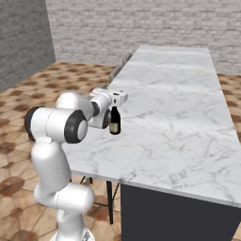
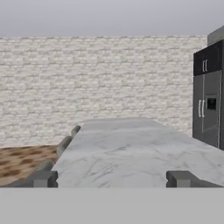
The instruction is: Get the candle and the wine from the cabinet and move them to the dining counter.
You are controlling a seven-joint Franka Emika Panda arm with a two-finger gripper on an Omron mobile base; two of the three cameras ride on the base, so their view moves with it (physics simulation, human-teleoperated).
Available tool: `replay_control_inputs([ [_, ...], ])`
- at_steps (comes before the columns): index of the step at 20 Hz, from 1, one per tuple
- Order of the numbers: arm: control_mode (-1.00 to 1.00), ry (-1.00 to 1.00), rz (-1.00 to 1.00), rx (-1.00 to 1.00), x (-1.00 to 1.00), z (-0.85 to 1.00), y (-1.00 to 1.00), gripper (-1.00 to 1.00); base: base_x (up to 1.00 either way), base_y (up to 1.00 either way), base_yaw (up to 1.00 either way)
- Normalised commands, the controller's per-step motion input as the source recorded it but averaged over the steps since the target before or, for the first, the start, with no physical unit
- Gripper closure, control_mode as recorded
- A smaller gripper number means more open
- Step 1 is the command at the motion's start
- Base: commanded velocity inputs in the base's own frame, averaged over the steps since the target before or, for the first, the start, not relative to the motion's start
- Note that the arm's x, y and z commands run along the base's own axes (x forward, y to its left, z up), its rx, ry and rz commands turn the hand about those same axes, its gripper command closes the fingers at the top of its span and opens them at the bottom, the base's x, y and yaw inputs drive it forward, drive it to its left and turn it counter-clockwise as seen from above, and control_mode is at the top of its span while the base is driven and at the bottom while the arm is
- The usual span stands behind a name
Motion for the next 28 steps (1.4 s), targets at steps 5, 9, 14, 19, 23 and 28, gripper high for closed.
replay_control_inputs([
  [5, -1.00, 0.02, 0.00, 0.00, -1.00, 0.26, -0.04, -1.00, 0.00, 0.00, 0.00],
  [9, -1.00, 0.15, 0.00, 0.00, -1.00, 0.34, 0.00, -1.00, 0.00, 0.00, 0.00],
  [14, -1.00, 0.27, 0.00, 0.00, -0.97, 0.43, 0.00, -1.00, 0.00, 0.00, 0.00],
  [19, -1.00, 0.37, -0.01, 0.00, -0.75, 0.56, 0.00, -1.00, 0.00, 0.00, 0.00],
  [23, -1.00, 0.42, -0.02, 0.00, -0.72, 0.44, 0.00, -1.00, 0.00, 0.00, 0.00],
  [28, -1.00, 0.38, -0.02, 0.01, -0.89, 0.12, 0.00, -1.00, 0.00, 0.00, 0.00],
])
